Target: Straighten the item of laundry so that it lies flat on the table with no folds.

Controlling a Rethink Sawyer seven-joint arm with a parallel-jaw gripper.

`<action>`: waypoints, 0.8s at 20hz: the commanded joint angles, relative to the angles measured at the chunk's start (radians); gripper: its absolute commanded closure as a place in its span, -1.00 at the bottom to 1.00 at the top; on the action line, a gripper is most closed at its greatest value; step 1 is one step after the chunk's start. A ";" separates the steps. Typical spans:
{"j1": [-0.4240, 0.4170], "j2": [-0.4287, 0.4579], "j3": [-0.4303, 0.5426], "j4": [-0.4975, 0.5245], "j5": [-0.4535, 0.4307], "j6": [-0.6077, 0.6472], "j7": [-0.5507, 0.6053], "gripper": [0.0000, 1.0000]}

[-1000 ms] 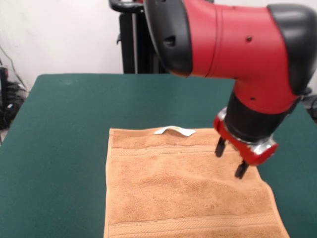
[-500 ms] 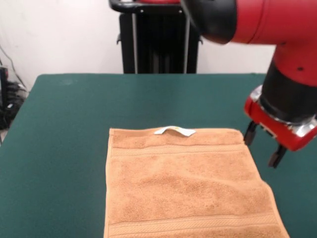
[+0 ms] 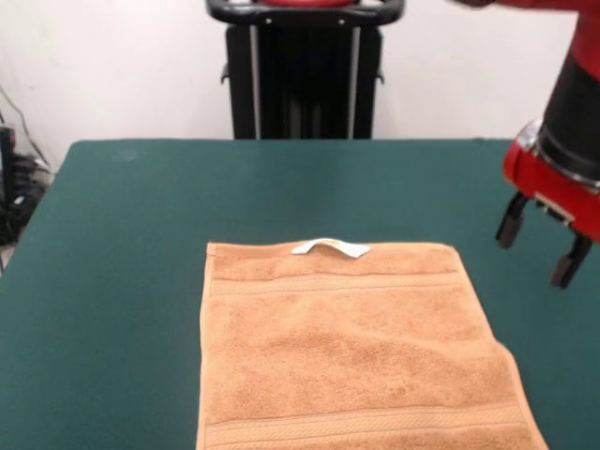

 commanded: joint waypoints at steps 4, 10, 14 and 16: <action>0.078 -0.076 0.112 0.218 0.019 0.005 -0.151 -1.00; 0.120 -0.115 0.110 0.262 0.033 -0.014 -0.091 -1.00; 0.134 -0.117 0.110 0.247 0.040 0.005 -0.078 -1.00; 0.128 -0.096 0.108 0.219 0.032 0.011 -0.091 -1.00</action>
